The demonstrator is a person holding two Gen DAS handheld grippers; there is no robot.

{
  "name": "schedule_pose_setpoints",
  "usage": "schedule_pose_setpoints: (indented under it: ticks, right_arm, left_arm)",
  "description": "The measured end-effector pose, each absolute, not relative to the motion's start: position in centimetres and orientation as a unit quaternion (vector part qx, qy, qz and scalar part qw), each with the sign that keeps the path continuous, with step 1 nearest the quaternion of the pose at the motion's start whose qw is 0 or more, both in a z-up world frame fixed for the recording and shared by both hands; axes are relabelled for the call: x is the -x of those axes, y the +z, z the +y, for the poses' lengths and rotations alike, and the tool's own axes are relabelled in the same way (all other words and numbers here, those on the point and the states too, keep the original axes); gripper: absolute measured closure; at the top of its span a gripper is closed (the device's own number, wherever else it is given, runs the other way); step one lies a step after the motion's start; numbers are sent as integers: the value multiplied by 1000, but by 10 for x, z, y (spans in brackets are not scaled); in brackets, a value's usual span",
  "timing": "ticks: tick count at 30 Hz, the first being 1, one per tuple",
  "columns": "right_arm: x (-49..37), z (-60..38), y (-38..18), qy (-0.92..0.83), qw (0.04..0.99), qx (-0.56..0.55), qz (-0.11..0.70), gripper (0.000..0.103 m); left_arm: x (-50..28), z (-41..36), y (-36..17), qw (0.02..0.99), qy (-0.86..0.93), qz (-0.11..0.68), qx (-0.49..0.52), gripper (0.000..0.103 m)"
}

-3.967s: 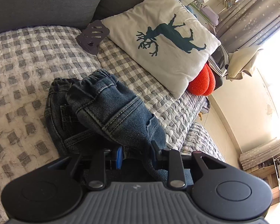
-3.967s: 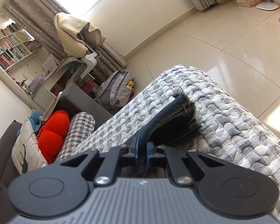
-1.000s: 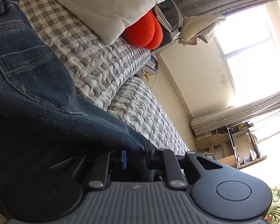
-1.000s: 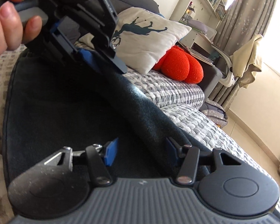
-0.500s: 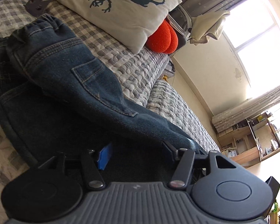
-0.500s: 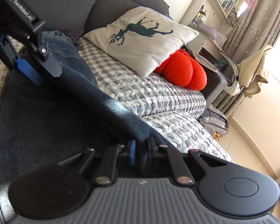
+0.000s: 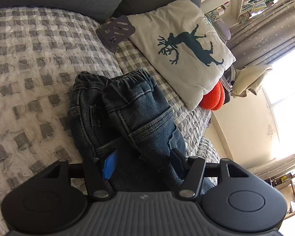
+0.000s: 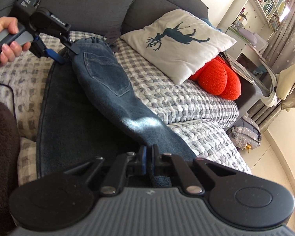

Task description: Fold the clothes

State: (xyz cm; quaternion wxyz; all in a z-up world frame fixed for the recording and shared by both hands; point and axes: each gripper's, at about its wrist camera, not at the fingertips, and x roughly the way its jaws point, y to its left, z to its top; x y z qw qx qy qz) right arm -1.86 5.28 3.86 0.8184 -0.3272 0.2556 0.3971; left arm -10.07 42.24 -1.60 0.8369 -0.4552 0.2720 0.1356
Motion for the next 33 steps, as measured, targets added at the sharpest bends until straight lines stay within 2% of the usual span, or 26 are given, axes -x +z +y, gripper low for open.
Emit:
schedule_pose_setpoints:
  ticks: [3, 7, 9, 10, 12, 14, 15, 18, 24, 33]
  right_arm:
    - [4, 47, 39, 421, 809, 281, 301, 101]
    - [-34, 32, 36, 422, 810, 163, 373, 100]
    - [-53, 27, 31, 405, 819, 114, 391, 95]
    - [-63, 24, 28, 394, 823, 90, 399, 88]
    - [-73, 24, 24, 379, 831, 73, 400, 82]
    - [-76, 28, 21, 368, 839, 79, 393, 74]
    - [-76, 29, 20, 362, 843, 84, 390, 73]
    - [-76, 33, 18, 350, 853, 96, 375, 72]
    - [-59, 32, 24, 346, 866, 143, 330, 70]
    - [5, 36, 18, 347, 860, 283, 245, 63]
  left_arm:
    - [99, 426, -17, 837, 137, 266, 459, 44]
    - [95, 436, -18, 830, 138, 258, 476, 44]
    - [93, 439, -17, 827, 140, 255, 480, 44]
    - [92, 440, -16, 828, 143, 253, 479, 45]
    - [89, 440, -14, 831, 143, 249, 476, 51]
    - [86, 439, -12, 834, 143, 244, 474, 58]
    - [85, 438, -11, 835, 143, 242, 473, 65]
    - [79, 439, -7, 837, 143, 237, 471, 75]
    - [69, 438, 4, 837, 149, 226, 475, 80]
    - [63, 434, 23, 838, 153, 200, 484, 84]
